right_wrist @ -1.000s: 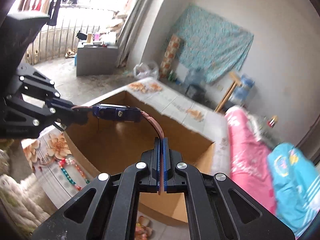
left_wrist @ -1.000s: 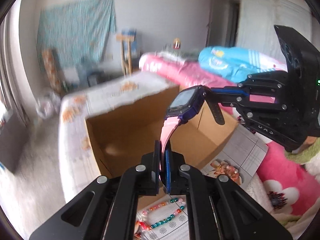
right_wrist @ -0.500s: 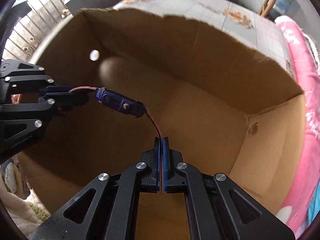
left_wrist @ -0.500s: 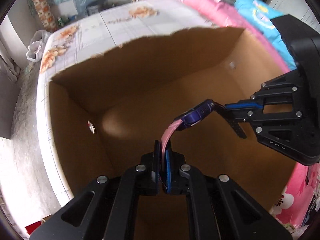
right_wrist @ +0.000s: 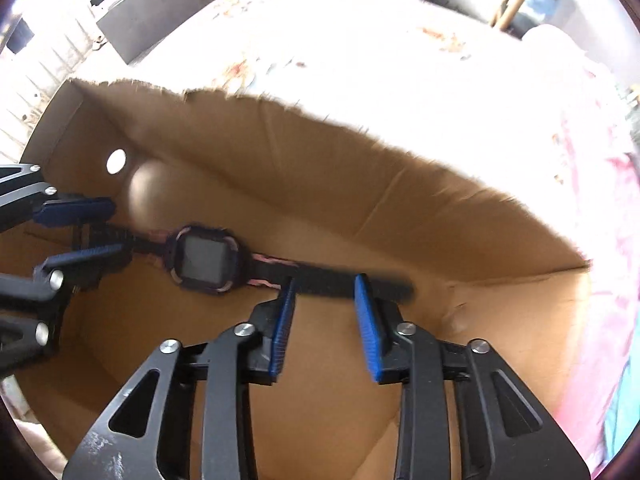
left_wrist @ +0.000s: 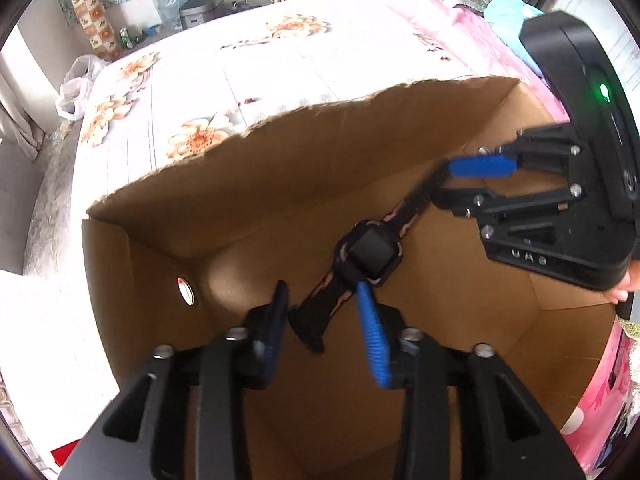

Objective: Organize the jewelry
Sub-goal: 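Open the left tool to drop the watch inside the box, then move the left tool back to the pink and teal beaded bracelet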

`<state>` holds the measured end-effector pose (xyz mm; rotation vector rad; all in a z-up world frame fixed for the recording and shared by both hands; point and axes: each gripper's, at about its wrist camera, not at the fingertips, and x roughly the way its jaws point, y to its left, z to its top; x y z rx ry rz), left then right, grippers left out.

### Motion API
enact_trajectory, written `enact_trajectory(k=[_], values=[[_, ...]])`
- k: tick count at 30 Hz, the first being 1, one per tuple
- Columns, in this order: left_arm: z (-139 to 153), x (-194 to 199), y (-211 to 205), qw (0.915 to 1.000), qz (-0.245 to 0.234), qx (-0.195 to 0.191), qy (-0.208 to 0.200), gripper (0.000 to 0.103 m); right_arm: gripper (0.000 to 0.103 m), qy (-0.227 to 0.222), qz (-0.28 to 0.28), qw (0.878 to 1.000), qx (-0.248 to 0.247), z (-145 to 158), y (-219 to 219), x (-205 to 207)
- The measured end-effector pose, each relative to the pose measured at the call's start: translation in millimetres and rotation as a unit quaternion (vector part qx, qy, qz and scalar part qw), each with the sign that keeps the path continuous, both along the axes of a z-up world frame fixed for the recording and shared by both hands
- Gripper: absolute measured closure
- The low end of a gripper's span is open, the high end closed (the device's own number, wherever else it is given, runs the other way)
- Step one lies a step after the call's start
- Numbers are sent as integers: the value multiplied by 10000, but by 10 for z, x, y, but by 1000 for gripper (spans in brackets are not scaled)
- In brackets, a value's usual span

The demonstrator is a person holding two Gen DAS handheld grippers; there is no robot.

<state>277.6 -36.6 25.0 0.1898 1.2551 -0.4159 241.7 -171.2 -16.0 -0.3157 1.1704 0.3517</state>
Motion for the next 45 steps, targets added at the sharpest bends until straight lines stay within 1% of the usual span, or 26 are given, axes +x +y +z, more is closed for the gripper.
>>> enact_trajectory(k=[2, 4, 7, 8, 10, 12, 13, 14, 16, 19, 20, 21, 22, 23, 25, 26, 27, 29, 32, 33, 34, 37, 39, 42, 44, 45], values=[[55, -52, 20, 9998, 17, -87, -164, 51, 66, -136, -64, 9999, 53, 46, -28, -55], [99, -103, 66, 9993, 28, -212, -308, 47, 66, -254, -154, 9995, 109, 87, -69, -69], [176, -193, 141, 9983, 54, -332, -485, 43, 66, -353, -262, 9988, 228, 126, -149, -126], [224, -197, 123, 9980, 66, -348, -522, 38, 66, -365, -280, 9985, 293, 142, -186, -115], [331, -262, 157, 9964, 177, -369, -740, 32, 66, -420, -322, 9975, 463, 173, -300, -181], [479, -280, 209, 9944, 235, -500, -906, 29, 65, -578, -378, 9957, 623, 252, -351, -320], [551, -307, 273, 9930, 278, -573, -993, 27, 65, -686, -385, 9940, 766, 327, -394, -430], [610, -347, 329, 9917, 310, -649, -1068, 25, 64, -764, -396, 9924, 876, 470, -437, -455], [790, -535, 439, 9877, 377, -828, -1269, 23, 62, -959, -442, 9875, 1174, 619, -539, -690], [1039, -836, 623, 9806, 451, -1023, -1612, 16, 55, -1212, -495, 9792, 1552, 853, -595, -856], [1090, -942, 699, 9778, 490, -1080, -1730, 12, 52, -1347, -493, 9747, 1715, 920, -652, -1025], [1132, -1068, 783, 9746, 544, -1141, -1847, 11, 49, -1435, -488, 9716, 1819, 946, -649, -1110], [1168, -1133, 823, 9726, 577, -1180, -1918, 8, 48, -1519, -495, 9685, 1908, 972, -672, -1251], [1196, -1229, 863, 9702, 611, -1217, -2006, 7, 48, -1570, -499, 9663, 1976, 987, -741, -1305], [1177, -1465, 969, 9671, 720, -1229, -2110, 6, 46, -1681, -525, 9601, 2174, 980, -794, -1523], [1139, -1576, 999, 9666, 773, -1221, -2115, 6, 45, -1729, -546, 9566, 2282, 962, -812, -1670], [1090, -1634, 1015, 9664, 824, -1221, -2108, 6, 45, -1751, -556, 9543, 2358, 979, -803, -1685], [966, -1787, 1068, 9685, 920, -1180, -1991, 6, 44, -1763, -603, 9481, 2575, 928, -824, -1895], [671, -2005, 1107, 9735, 1119, -968, -1744, 6, 42, -1678, -721, 9441, 2744, 741, -809, -2151], [566, -2062, 1118, 9748, 1187, -879, -1669, 6, 41, -1649, -768, 9444, 2738, 685, -790, -2210], [445, -2089, 1113, 9762, 1249, -798, -1582, 6, 41, -1626, -833, 9462, 2671, 609, -736, -2283], [84, -2140, 1079, 9806, 1401, -522, -1269, 6, 32, -1576, -964, 9502, 2510, 397, -599, -2440], [-135, -2162, 1061, 9816, 1523, -348, -1098, 6, 20, -1584, -1044, 9529, 2368, 273, -509, -2509], [-379, -2157, 1001, 9832, 1557, -204, -930, 6, 13, -1795, -1279, 9591, 1774, 92, -309, -2581], [-504, -2135, 952, 9858, 1484, -55, -779, 6, 8, -1814, -1305, 9622, 1556, 15, -193, -2586], [-543, -2135, 918, 9865, 1431, 63, -796, 6, 8, -1830, -1343, 9631, 1448, -18, -132, -2590]])
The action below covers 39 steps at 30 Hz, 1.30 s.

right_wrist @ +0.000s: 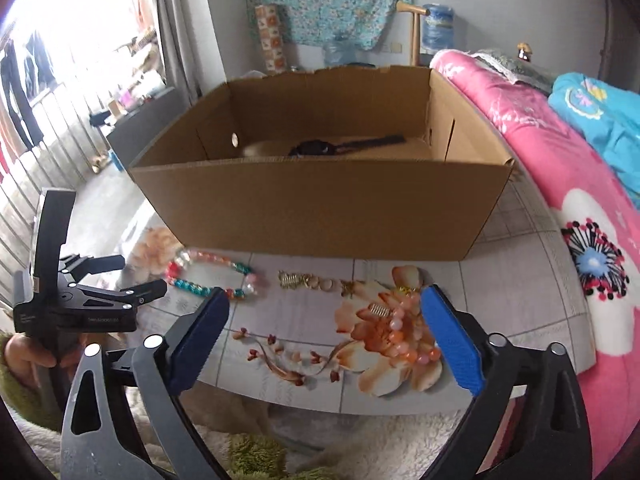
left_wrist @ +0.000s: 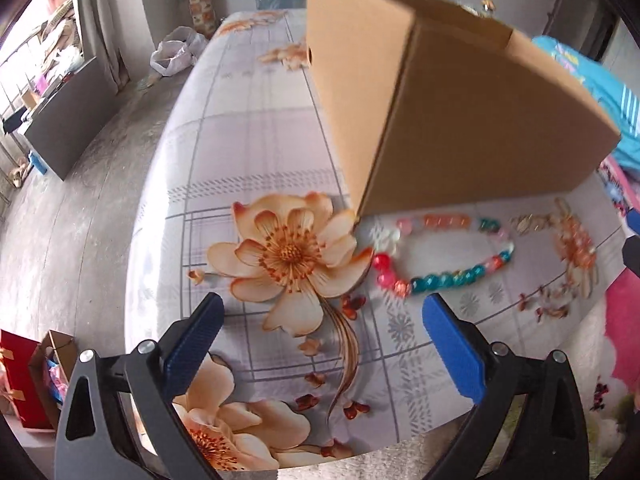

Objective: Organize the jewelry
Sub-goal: 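Move the left tool back to the pink and teal beaded bracelet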

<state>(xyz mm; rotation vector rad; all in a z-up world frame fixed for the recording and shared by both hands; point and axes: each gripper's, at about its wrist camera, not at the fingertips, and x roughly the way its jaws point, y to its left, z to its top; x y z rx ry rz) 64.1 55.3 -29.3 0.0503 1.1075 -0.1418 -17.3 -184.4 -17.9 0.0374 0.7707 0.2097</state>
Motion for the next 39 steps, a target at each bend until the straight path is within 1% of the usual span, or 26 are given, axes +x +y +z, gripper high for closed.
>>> enact_trajectory(k=[2, 3, 8, 11, 12, 14, 16, 20, 23, 25, 26, 28, 29, 34, 38, 39], values=[[-31, -25, -59, 9996, -113, 236, -105, 6, 8, -14, -59, 9999, -118, -42, 82, -23], [-35, -31, -81, 9994, -165, 262, -123, 6, 8, -40, -131, 9997, -214, -42, 123, -23], [-57, -94, -76, 9988, -257, 224, -344, 6, 8, -314, -388, 9978, -434, 14, 158, -38], [-65, -81, -46, 9992, -254, 111, -274, 5, 8, -561, -578, 9956, -480, 62, 109, -33], [-71, -61, -63, 9993, -247, 97, -254, 5, 8, -707, -712, 9937, -507, 89, 79, -43], [-73, -69, -72, 9993, -233, 135, -264, 5, 8, -933, -890, 9902, -537, 99, 45, -50], [-68, -64, -76, 9993, -180, 177, -275, 5, 8, -1096, -943, 9882, -501, 92, -6, -49], [-71, -106, -64, 9990, -123, 178, -387, 4, 8, -979, -730, 9920, -325, 20, -27, -1], [-42, -105, -65, 9991, -60, 261, -337, 4, 8, -822, -544, 9948, -241, -42, 15, 29], [30, -140, -43, 9988, -17, 132, -476, 4, 8, -794, -453, 9955, -250, -59, 54, 27], [72, -137, -20, 9984, 10, -31, -560, 4, 8, -790, -426, 9956, -256, -66, 69, 26], [127, -105, 15, 9976, 54, -218, -651, 4, 8, -768, -377, 9960, -263, -79, 104, 44], [136, -74, 11, 9975, 69, -217, -665, 4, 8, -739, -349, 9963, -251, -87, 120, 57], [77, 75, -115, 9970, -36, 95, -762, 4, 8, -630, -254, 9975, -182, -121, 176, 83], [-54, 103, -225, 9958, -176, 506, -747, 4, 8, -619, -213, 9977, -200, -107, 195, 49], [-58, 73, -234, 9952, -189, 527, -799, 4, 8, -616, -210, 9977, -200, -106, 199, 44]])
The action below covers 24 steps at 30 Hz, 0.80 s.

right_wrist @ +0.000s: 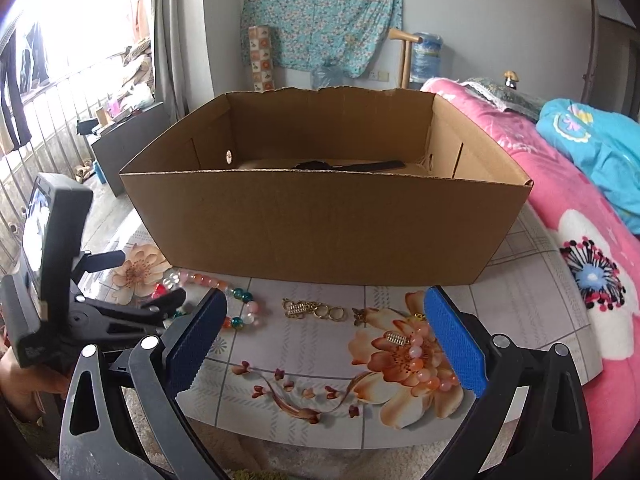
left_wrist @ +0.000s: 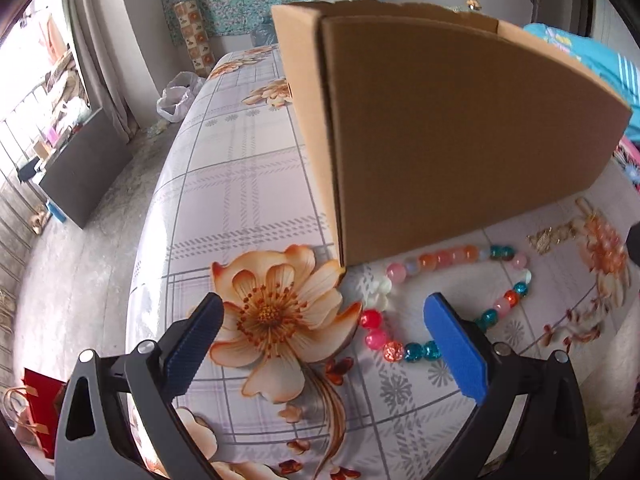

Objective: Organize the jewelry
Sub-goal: 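Move the left tool back to the pink and teal beaded bracelet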

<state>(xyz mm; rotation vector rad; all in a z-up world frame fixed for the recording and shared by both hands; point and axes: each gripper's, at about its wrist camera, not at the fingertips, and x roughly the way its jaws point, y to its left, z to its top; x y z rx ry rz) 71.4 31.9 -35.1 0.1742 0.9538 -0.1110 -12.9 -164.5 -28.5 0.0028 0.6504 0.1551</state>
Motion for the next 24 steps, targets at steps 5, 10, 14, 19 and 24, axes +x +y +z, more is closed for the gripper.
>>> enact_trajectory(k=[5, 10, 14, 19, 24], values=[[3, -169, -2, 9999, -121, 63, 22, 4, 8, 53, 13, 10000, 32, -14, 13, 0], [-7, -281, 56, 9998, -117, 3, 150, 4, 8, 116, 73, 9999, 66, -35, 35, -4], [-23, -395, 119, 9997, -151, -97, 191, 4, 8, 125, 133, 9998, 104, -51, 44, -17], [-18, -470, 120, 9996, -232, -112, 113, 10, 9, 239, 432, 9978, 444, -55, 102, -30], [72, -550, 68, 9988, -411, -246, -74, 26, 28, 841, 926, 9860, 1104, -149, 208, 48]])
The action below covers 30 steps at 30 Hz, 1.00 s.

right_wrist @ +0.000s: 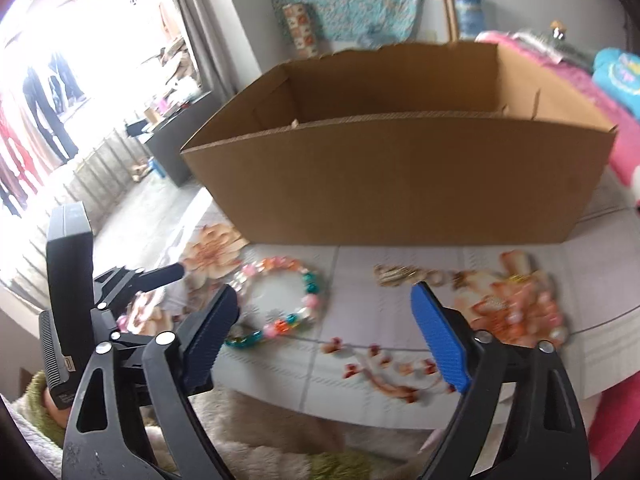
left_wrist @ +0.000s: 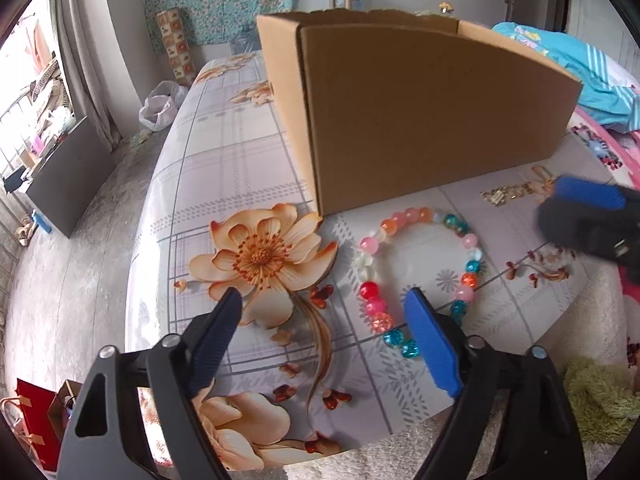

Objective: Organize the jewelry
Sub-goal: 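Move the left tool back to the pink and teal beaded bracelet, then close the left tool on the beaded bracelet and lift it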

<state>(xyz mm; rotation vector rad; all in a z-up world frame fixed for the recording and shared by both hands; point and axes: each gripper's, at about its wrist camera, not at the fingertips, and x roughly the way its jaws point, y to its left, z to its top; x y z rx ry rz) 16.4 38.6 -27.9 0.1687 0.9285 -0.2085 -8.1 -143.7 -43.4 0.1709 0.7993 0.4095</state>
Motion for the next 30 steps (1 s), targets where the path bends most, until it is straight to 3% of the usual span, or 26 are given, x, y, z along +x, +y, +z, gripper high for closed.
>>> enact_trajectory(k=[4, 8, 14, 21, 30], values=[[56, -42, -30, 9997, -90, -222, -20, 41, 39, 373, 423, 9983, 143, -98, 164, 105], [63, -43, -14, 9991, -131, -396, 21, 56, 57, 546, 565, 9969, 23, -161, 279, 199], [69, -13, 2, 9982, -245, -546, 101, 69, 72, 673, 562, 9956, -324, -221, 381, 301], [50, 30, -2, 9976, -314, -598, 137, 70, 93, 584, 476, 9949, -665, -229, 393, 284], [37, 98, -92, 9981, -389, -447, 166, 70, 95, 726, 437, 9950, -537, -201, 205, 183]])
